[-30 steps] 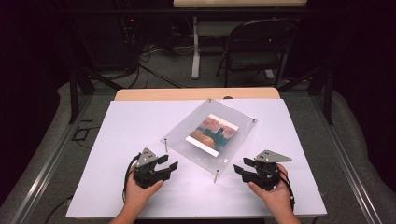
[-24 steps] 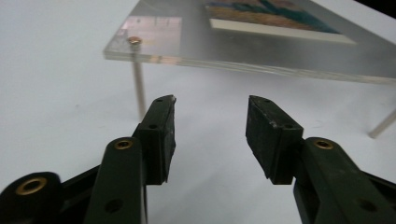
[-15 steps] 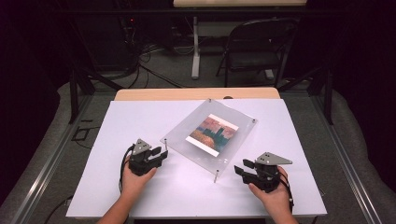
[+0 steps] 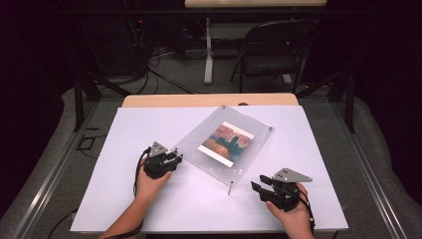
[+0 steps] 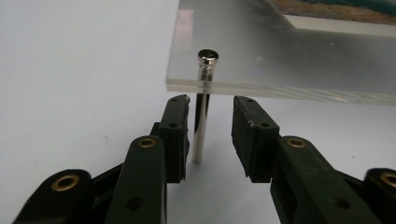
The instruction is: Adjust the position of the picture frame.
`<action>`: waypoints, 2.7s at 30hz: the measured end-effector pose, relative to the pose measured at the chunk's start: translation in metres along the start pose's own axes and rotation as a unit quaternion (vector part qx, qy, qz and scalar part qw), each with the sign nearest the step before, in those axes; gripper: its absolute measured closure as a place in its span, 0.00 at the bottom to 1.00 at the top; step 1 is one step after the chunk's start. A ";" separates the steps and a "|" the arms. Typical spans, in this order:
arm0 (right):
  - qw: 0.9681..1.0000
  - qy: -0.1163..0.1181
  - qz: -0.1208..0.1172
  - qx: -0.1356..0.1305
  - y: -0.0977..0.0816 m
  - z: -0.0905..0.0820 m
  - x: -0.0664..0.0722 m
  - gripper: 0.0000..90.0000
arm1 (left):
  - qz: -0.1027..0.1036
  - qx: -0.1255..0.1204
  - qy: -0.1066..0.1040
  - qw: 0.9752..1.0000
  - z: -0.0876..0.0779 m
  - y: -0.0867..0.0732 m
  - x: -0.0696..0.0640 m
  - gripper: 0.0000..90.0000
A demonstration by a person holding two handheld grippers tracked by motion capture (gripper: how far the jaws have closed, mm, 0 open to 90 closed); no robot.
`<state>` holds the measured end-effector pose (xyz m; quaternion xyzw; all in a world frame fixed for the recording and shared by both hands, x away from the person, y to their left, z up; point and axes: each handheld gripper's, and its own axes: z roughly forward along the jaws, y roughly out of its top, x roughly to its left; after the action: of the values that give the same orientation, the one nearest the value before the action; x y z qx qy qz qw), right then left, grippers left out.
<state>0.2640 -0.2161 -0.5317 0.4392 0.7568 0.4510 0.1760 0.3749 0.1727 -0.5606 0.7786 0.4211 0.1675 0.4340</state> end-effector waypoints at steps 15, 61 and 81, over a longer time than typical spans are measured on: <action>0.999 0.004 0.033 0.009 -0.007 -0.002 -0.003 0.64 | -0.008 0.014 0.007 1.000 0.007 0.003 0.004 0.88; 0.995 0.090 0.010 0.034 -0.012 0.018 0.025 0.74 | -0.007 0.032 -0.058 0.998 -0.021 0.012 -0.021 0.94; 0.995 0.086 0.005 0.044 -0.008 0.020 0.027 0.95 | -0.004 0.029 -0.061 0.998 -0.024 0.010 -0.026 0.94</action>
<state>0.2583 -0.1851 -0.5456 0.4096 0.7863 0.4540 0.0886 0.3494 0.1619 -0.5356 0.7978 0.4016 0.1054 0.4372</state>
